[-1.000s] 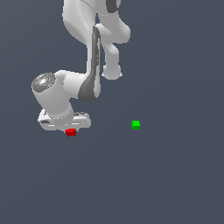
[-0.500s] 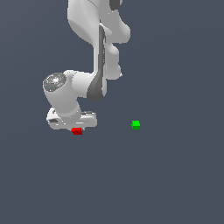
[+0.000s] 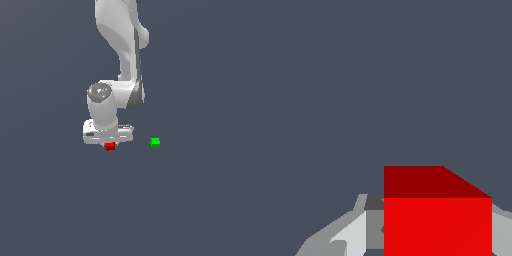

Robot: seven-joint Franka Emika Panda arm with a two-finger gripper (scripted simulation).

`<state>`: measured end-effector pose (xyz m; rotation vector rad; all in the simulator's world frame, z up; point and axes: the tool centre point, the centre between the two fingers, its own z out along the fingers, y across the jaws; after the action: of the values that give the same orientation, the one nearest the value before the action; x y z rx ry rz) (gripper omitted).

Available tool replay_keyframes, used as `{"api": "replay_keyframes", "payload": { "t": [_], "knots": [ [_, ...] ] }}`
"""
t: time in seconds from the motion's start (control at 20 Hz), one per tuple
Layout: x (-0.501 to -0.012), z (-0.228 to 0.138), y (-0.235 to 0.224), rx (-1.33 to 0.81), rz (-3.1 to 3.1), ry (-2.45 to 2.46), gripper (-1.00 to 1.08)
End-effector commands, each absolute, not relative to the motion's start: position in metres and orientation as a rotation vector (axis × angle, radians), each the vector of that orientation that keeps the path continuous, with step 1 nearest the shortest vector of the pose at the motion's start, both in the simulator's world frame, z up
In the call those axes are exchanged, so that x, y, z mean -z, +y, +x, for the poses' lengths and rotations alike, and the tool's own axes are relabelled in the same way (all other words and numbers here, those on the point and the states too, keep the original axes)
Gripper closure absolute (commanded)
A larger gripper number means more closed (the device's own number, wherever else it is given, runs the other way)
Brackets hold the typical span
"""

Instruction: Stack the red cube on top of the green cube.

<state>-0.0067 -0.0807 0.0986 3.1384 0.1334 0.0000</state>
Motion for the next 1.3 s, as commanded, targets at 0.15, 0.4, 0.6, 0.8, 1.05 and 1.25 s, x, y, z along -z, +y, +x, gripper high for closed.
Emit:
{"api": "replay_keyframes", "payload": {
  "t": [0.15,0.4,0.6,0.8,1.05,1.25],
  "knots": [
    [-0.088,-0.026,-0.013,-0.001,3.138,0.135,1.08],
    [-0.078,-0.042,0.045,-0.001,3.138,0.135,1.08],
    [-0.071,-0.052,0.086,0.0,3.139,0.135,1.08],
    [-0.066,-0.059,0.115,0.0,3.139,0.135,1.08],
    [-0.062,-0.063,0.137,0.0,3.139,0.134,1.08],
    [-0.061,-0.064,0.142,0.0,3.139,0.134,1.08]
  ]
}}
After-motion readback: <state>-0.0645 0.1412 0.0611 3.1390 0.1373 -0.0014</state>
